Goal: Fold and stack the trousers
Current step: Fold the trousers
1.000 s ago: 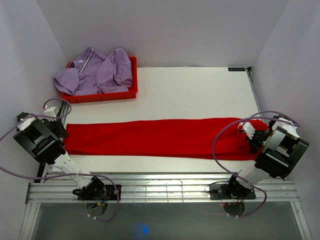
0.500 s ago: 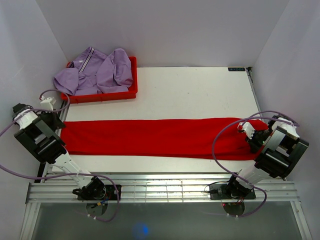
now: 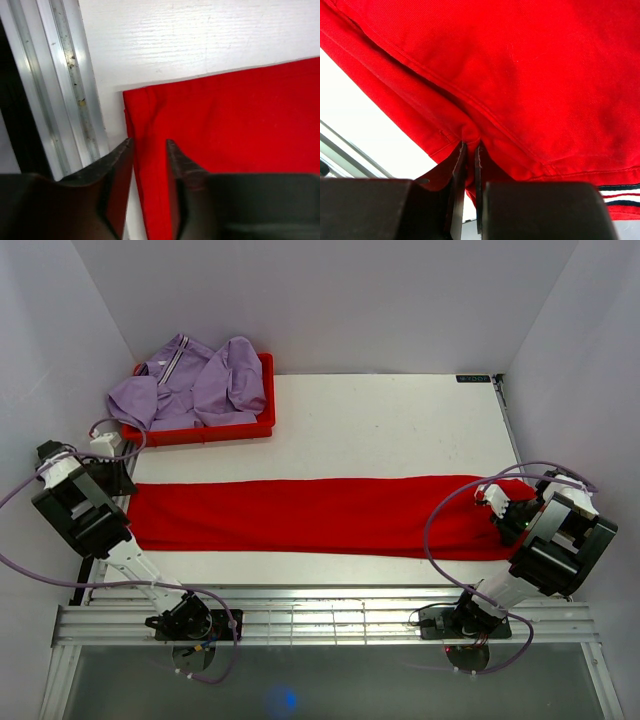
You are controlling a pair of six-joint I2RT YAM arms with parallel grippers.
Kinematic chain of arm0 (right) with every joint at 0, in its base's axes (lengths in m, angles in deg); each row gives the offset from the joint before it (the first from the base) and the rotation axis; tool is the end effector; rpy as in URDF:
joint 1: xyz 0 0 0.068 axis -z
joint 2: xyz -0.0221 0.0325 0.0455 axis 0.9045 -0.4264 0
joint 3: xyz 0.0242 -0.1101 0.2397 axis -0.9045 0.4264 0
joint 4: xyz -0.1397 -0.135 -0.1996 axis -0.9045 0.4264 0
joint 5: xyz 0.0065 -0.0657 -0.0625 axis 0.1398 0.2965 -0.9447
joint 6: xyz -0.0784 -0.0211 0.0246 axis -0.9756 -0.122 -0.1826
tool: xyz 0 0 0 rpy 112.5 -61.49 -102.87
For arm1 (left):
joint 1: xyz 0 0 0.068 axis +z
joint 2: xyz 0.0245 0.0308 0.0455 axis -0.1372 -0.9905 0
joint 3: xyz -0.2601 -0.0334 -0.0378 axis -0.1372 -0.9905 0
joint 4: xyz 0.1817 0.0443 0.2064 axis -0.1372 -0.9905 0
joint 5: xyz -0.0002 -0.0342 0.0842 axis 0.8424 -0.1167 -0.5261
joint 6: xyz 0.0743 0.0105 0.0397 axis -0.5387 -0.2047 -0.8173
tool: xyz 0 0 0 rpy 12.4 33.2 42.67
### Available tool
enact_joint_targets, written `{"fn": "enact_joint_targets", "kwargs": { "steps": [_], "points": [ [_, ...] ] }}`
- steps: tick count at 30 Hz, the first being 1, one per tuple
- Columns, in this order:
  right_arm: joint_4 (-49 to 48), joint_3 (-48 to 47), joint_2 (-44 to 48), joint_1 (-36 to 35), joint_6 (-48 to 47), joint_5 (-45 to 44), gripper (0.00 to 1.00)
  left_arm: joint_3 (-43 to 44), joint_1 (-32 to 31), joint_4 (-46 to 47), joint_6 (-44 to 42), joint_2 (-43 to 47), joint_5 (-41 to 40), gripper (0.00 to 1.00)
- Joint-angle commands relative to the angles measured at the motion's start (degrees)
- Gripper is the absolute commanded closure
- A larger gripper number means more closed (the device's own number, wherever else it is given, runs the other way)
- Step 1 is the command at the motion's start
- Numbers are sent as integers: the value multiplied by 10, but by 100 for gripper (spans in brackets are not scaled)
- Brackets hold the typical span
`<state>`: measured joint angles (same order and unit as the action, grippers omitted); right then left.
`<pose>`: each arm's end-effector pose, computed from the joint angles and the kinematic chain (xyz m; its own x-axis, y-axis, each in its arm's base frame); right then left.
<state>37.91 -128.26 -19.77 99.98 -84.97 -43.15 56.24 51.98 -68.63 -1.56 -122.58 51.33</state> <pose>0.2247 -0.1382 0.1136 -0.4813 -0.8474 -0.2243 -0.8675 0.4972 -0.0168 0.3276 0.2573 0.1394 -0.8317 -0.0188 -0.5550 0.1428 0.9586 -0.2464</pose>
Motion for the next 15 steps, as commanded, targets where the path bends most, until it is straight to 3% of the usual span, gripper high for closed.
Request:
{"fn": "enact_joint_targets", "kwargs": {
  "steps": [1,4,9,15],
  "points": [
    [-24,6,1,0,-6,-26,92,-15,8,11,-31,47,-10,53],
    [-21,6,5,0,-8,-24,92,-17,18,-40,-83,94,14,44],
    [-18,5,9,-1,-10,-20,92,-11,27,-204,-336,138,11,40],
    [-12,-4,6,-2,-9,-15,92,-127,27,-194,-501,189,-61,43]
  ]
}}
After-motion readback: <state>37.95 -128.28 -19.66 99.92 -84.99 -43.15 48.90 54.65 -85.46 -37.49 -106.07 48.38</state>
